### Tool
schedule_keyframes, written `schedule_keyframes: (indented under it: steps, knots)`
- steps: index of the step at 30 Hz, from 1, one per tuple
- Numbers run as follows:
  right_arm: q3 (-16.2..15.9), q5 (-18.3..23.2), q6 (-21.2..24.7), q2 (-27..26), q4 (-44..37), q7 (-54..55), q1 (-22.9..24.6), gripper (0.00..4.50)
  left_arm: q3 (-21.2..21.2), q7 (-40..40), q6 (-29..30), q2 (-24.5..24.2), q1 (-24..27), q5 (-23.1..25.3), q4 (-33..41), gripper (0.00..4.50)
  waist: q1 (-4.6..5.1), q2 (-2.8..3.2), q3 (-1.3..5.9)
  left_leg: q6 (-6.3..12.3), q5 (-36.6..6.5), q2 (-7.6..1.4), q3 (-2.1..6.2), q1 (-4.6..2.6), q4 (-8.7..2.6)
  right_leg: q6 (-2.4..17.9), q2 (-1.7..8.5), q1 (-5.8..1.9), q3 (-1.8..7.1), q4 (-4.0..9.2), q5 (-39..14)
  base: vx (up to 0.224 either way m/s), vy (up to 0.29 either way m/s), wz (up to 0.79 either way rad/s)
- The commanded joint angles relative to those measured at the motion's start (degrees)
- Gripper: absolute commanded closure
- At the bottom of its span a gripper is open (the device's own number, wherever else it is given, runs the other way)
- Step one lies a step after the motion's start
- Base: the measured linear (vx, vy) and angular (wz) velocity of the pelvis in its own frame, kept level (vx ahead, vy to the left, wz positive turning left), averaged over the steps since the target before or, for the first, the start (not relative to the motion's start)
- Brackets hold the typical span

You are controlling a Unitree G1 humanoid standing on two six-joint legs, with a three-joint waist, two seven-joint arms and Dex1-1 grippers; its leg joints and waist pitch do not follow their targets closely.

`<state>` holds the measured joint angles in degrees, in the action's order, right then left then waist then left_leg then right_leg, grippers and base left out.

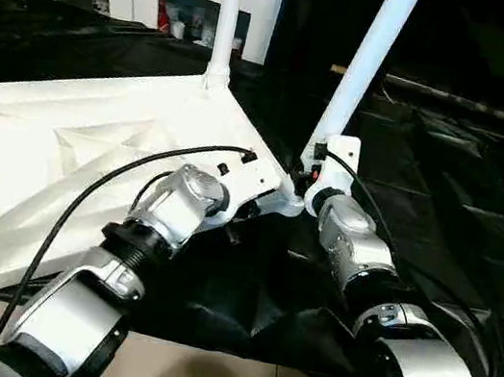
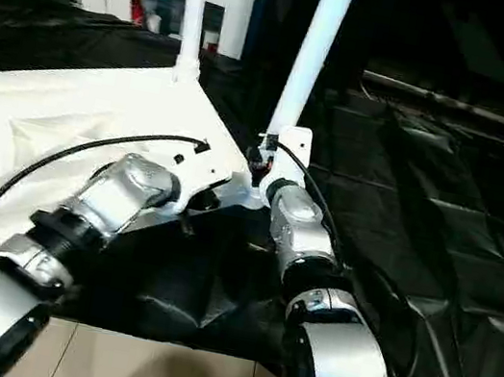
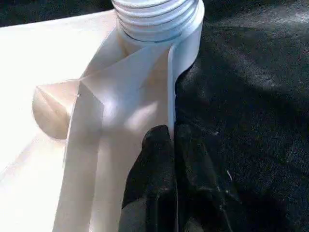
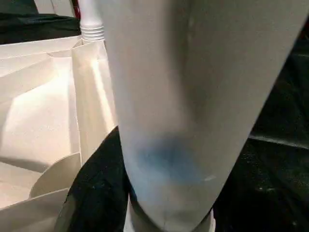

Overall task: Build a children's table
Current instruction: Insert table leg to table base

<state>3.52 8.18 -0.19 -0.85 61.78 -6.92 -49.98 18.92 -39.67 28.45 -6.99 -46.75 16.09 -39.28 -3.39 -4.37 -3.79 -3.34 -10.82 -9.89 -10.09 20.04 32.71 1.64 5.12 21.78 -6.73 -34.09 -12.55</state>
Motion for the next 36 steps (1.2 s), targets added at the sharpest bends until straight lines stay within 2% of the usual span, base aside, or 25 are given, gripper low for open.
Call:
schedule_keyframes:
  steps: [1, 8, 9, 10, 12, 13, 15, 16, 19, 20, 22, 23, 24, 25, 26, 27, 28, 29, 30, 31, 32, 33, 34, 35, 36]
  knots:
    - [-1.1, -0.7, 5.8, -3.0, 7.2, -0.4, 3.0, 2.63, 1.6, 0.7, -0.2, 2.7, -0.6, -0.6, -1.0, 4.50, 0.09, 1.21, 1.86, -1.78, -23.7, -4.43, 2.32, -0.53, -5.40, 7.1, 5.76, -0.61, 4.60, 5.96, -24.2, 0.000, 0.000, 0.00]
    - [-0.2, -0.7, 6.7, -3.3, 7.7, -2.0, 1.9, 2.63, 1.7, -0.6, -0.4, 1.7, -0.3, -0.5, -0.7, 4.50, 0.16, 1.25, 1.79, -2.04, -25.5, -4.44, 2.49, -0.56, -5.51, 6.3, 5.88, -0.36, 4.56, 6.34, -27.0, 0.000, 0.000, 0.00]
    - [-0.2, -0.7, 6.6, -3.3, 7.6, -2.2, 1.8, 2.28, 1.7, -0.8, -0.5, 1.6, -0.3, -0.5, -0.7, 4.50, 0.16, 1.25, 1.79, -2.04, -25.5, -4.44, 2.49, -0.56, -5.51, 6.3, 5.88, -0.36, 4.56, 6.34, -27.0, 0.000, 0.000, 0.00]
    - [0.1, -0.6, 6.4, -3.2, 7.6, -2.4, 1.5, 2.28, 1.8, -1.2, -0.6, 1.3, -0.2, -0.6, -0.6, 4.50, 0.16, 1.47, 1.75, -2.10, -25.9, -4.42, 2.54, -0.59, -5.56, 6.1, 5.84, -0.34, 4.53, 6.42, -27.5, 0.000, 0.000, 0.00]
    - [0.6, -0.2, 6.0, -3.1, 7.3, -2.6, 0.9, 1.89, 1.8, -1.8, -1.0, 0.9, -0.1, -0.7, -0.4, 4.50, 0.16, 1.70, 1.84, -2.23, -26.0, -4.48, 2.65, -0.53, -5.61, 6.1, 5.90, -0.38, 4.57, 6.36, -27.1, 0.000, 0.000, 0.00]
    - [0.9, -0.1, 5.8, -2.9, 7.0, -3.1, 0.5, 1.85, 1.7, -2.2, -1.6, 0.6, -0.1, -0.9, -0.3, 4.50, 0.22, 1.61, 1.86, -2.21, -25.7, -4.53, 2.59, -0.57, -5.65, 6.6, 5.76, -0.38, 4.60, 6.28, -26.0, 0.000, 0.000, 0.00]
    - [1.0, 0.0, 5.4, -2.5, 6.5, -4.1, 0.1, 1.76, 1.5, -3.0, -2.3, 0.3, -0.3, -1.2, -0.3, 4.50, 0.11, 1.95, 1.95, -2.28, -24.1, -4.56, 2.46, -0.32, -5.68, 7.8, 5.77, -0.62, 4.65, 5.85, -22.7, 0.000, 0.000, 0.00]
    - [0.9, -0.1, 5.0, -2.2, 6.1, -5.1, -0.2, 1.67, 1.3, -3.6, -2.6, 0.0, -0.4, -1.5, -0.3, 4.50, 0.11, 1.95, 1.95, -2.28, -24.1, -4.56, 2.46, -0.32, -5.68, 7.8, 5.77, -0.62, 4.65, 5.85, -22.7, 0.000, 0.000, 0.00]
    - [0.3, -0.4, 3.9, -1.3, 4.9, -7.4, -0.5, 1.39, 0.9, -4.2, -3.4, -0.6, -0.6, -1.9, -0.3, 4.50, -0.09, 1.96, 2.11, -1.47, -21.4, -4.46, 2.05, -0.26, -5.47, 9.0, 5.83, -0.93, 4.76, 5.62, -19.8, 0.000, 0.000, 0.00]
    - [-0.1, -0.3, 3.4, -0.4, 3.4, -9.7, -0.6, 1.25, 0.7, -4.7, -4.0, -1.2, -0.7, -2.1, -0.1, 4.50, -0.29, 1.96, 2.23, -0.42, -18.7, -4.45, 1.78, -0.20, -5.25, 10.0, 5.88, -1.17, 4.85, 5.46, -17.7, 0.000, 0.000, 0.00]
    - [-1.0, -0.7, 3.2, 0.9, 0.8, -13.5, -0.1, 1.03, 0.6, -5.8, -4.7, -1.9, -0.7, -2.3, 0.3, 4.50, -0.47, 1.89, 2.41, 0.59, -16.4, -4.55, 1.57, -0.14, -5.07, 10.9, 5.82, -1.38, 4.82, 5.15, -15.6, 0.000, 0.000, 0.00]
    - [-2.3, -1.1, 3.0, 2.0, -1.9, -16.5, 0.9, 0.98, 0.8, -6.7, -5.7, -2.4, -0.6, -2.4, 0.8, 4.50, -0.58, 1.77, 2.46, 1.43, -14.2, -4.42, 1.40, 0.15, -4.90, 11.3, 5.71, -1.70, 4.74, 4.97, -13.5, 0.000, 0.000, 0.00]
    - [-3.1, -0.8, 4.1, 3.1, -5.1, -19.7, 2.2, 0.98, 0.9, -7.4, -6.4, -2.9, -0.4, -2.4, 1.2, 4.50, -0.67, 1.97, 2.78, 2.18, -11.4, -4.54, 1.32, 0.10, -4.68, 12.5, 5.75, -1.78, 4.77, 4.41, -10.2, 0.000, 0.000, 0.00]
    - [-4.8, -0.7, 5.1, 5.1, -9.8, -24.0, 4.4, 0.98, 1.1, -8.3, -7.0, -3.5, -0.3, -2.6, 1.4, 4.50, -0.67, 1.97, 2.78, 2.18, -11.4, -4.54, 1.32, 0.10, -4.68, 12.5, 5.75, -1.78, 4.77, 4.41, -10.2, 0.000, 0.000, 0.00]
    - [-6.5, -0.7, 6.2, 7.1, -14.7, -28.3, 6.8, 0.84, 1.1, -9.4, -6.8, -4.3, -0.1, -2.7, 1.5, 4.50, -1.12, 1.86, 3.16, 4.90, -5.5, -4.39, 1.05, 0.22, -3.99, 13.4, 5.31, -2.42, 4.61, 3.37, -1.1, 0.000, 0.000, 0.00]
    - [-6.5, -0.7, 6.2, 7.1, -14.7, -28.3, 6.8, 0.84, 1.1, -9.4, -6.8, -4.3, -0.1, -2.7, 1.5, 4.50, -1.27, 2.16, 3.28, 5.79, -3.0, -4.38, 1.07, 0.29, -3.80, 14.0, 5.21, -2.51, 4.56, 2.81, 2.6, 0.053, -0.012, 0.03]
    - [-8.6, -1.4, 5.2, 9.0, -17.6, -31.7, 8.7, 0.69, 1.4, -10.5, -7.7, -5.0, 0.1, -2.7, 1.9, 4.50, -1.43, 1.81, 3.75, 8.08, 2.1, -4.10, 1.06, 0.62, -3.17, 15.4, 5.13, -2.85, 4.38, 1.90, 10.0, 0.000, 0.000, 0.00]
    - [-10.2, -1.9, 4.6, 10.9, -20.1, -34.7, 10.4, 0.58, 1.7, -11.9, -9.4, -5.6, 0.4, -3.0, 2.3, 4.50, -1.50, 1.81, 3.87, 9.35, 3.9, -3.84, 0.96, 0.84, -2.82, 16.0, 5.03, -2.84, 4.35, 1.50, 13.2, 0.000, 0.000, 0.00]
    - [-11.3, -2.0, 4.5, 13.0, -22.7, -37.6, 12.1, 0.53, 1.8, -13.4, -10.4, -6.3, 0.8, -3.4, 2.9, 4.50, -1.86, 1.78, 3.79, 11.68, 5.5, -3.75, 0.77, 0.51, -2.52, 17.0, 4.93, -2.44, 4.25, 1.35, 16.8, 0.000, 0.000, 0.00]
    - [-11.9, -1.6, 4.8, 15.0, -25.2, -40.4, 13.6, 0.47, 2.0, -15.3, -12.2, -7.1, 1.2, -3.9, 3.5, 4.50, -2.01, 1.92, 3.66, 13.23, 4.7, -3.81, 0.79, 0.68, -2.44, 17.4, 5.07, -2.56, 4.19, 1.45, 16.7, 0.000, 0.000, 0.00]
    - [-12.1, -1.2, 5.1, 16.7, -27.3, -42.7, 14.9, 0.30, 2.3, -16.7, -13.1, -8.0, 1.6, -4.0, 4.1, 4.50, -1.98, 1.83, 3.56, 13.40, 3.0, -4.03, 0.96, 0.88, -2.63, 17.2, 5.21, -2.80, 4.10, 1.66, 14.2, 0.000, 0.000, 0.00]
    - [-12.1, -0.9, 5.6, 17.7, -28.7, -44.0, 15.6, 0.30, 2.6, -17.5, -13.9, -8.5, 1.8, -4.1, 4.3, 4.50, -1.98, 1.83, 3.56, 13.40, 3.0, -4.03, 0.96, 0.88, -2.63, 17.2, 5.21, -2.80, 4.10, 1.66, 14.2, 0.000, 0.000, 0.00]
    - [-12.1, -0.7, 5.8, 18.2, -29.3, -44.5, 15.9, 0.30, 2.7, -17.9, -14.3, -8.8, 1.9, -4.1, 4.4, 4.50, -1.88, 2.02, 3.39, 12.12, -0.7, -4.33, 0.98, 0.71, -2.89, 16.8, 5.22, -2.64, 4.09, 2.18, 8.0, 0.000, 0.000, 0.00]
    - [-12.1, -0.1, 7.1, 19.6, -32.0, -46.3, 17.1, 0.14, 2.9, -19.8, -17.1, -9.6, 2.4, -4.6, 4.9, 4.50, -1.93, 2.17, 3.16, 10.54, -3.6, -4.49, 1.03, 0.62, -3.20, 16.0, 5.14, -2.57, 4.12, 2.79, 3.0, 0.000, 0.000, 0.00]
    - [-12.0, 1.5, 9.5, 21.7, -36.0, -49.3, 18.6, 0.10, 3.1, -23.9, -17.8, -10.9, 3.6, -6.4, 7.2, 4.50, -1.88, 2.19, 3.13, 9.51, -4.7, -4.60, 1.05, 0.49, -3.30, 15.9, 5.25, -2.52, 4.19, 2.91, 1.0, 0.000, 0.000, 0.00]
